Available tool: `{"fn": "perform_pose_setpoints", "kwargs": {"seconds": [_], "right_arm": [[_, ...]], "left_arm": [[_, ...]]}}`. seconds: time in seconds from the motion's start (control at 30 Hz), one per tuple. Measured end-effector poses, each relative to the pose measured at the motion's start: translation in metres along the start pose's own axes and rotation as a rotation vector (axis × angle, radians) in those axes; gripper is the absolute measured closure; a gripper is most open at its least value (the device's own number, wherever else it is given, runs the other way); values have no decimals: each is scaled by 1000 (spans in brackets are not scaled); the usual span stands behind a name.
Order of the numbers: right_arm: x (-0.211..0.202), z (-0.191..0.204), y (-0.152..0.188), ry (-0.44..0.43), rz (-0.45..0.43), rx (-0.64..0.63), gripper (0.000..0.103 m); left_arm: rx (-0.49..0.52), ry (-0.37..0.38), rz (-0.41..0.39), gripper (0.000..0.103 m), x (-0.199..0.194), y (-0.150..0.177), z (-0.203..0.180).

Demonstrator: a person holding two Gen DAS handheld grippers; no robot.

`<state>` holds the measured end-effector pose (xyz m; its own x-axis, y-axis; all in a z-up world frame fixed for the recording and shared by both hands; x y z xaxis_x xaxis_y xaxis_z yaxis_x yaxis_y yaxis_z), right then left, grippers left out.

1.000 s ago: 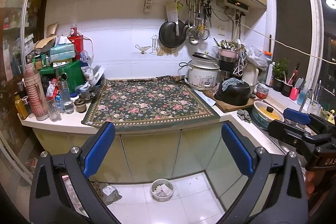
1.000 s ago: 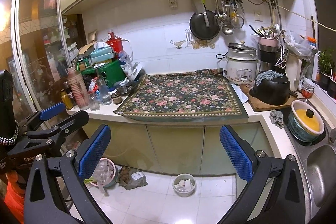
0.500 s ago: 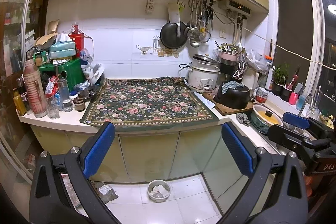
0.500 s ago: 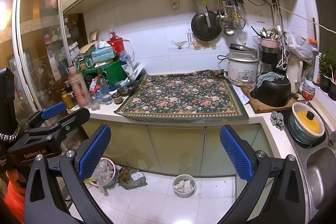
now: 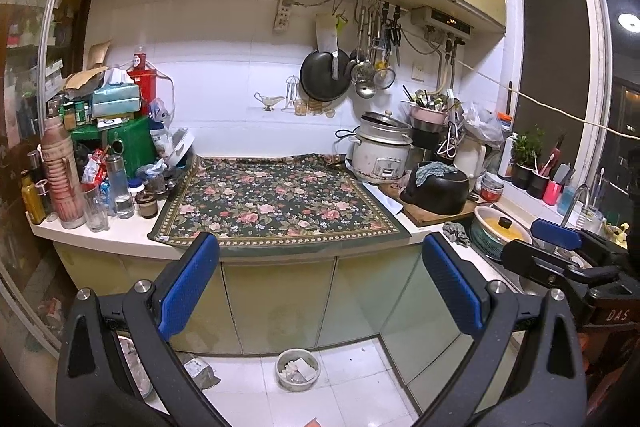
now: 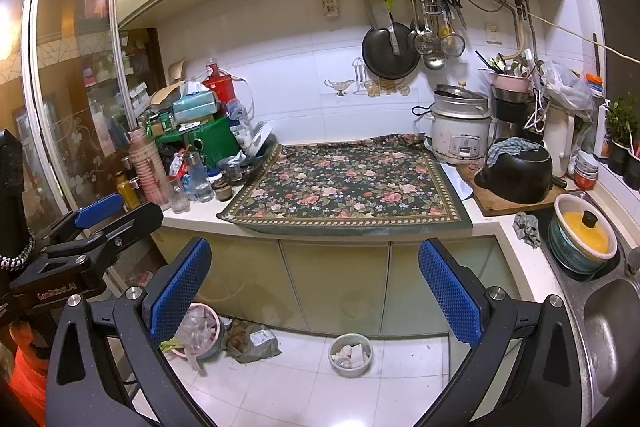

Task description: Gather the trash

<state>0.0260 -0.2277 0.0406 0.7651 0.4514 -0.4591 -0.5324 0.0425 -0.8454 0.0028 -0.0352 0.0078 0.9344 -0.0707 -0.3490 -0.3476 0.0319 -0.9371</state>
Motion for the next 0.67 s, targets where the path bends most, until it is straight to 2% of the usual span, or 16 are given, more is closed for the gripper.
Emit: {"fn": "perform_pose_setpoints", "kwargs": {"seconds": [0.47, 0.67], "right_arm": [[2, 3, 0, 17, 0, 15, 0], [17, 7, 1, 24, 13, 30, 0]], "left_arm": [[9, 27, 16, 1, 1, 2, 8], [-1, 28, 24, 1, 11, 4, 19]]}}
Point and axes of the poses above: each gripper's, at about its wrist camera, not at the fingertips, and x roughly the way its jaws point, z to its left, y to its underside, the point moved 1 cm from there along x, roughly the way its jaws point, and after that the axes turned 6 degrees about x, right-handed, at the moved point
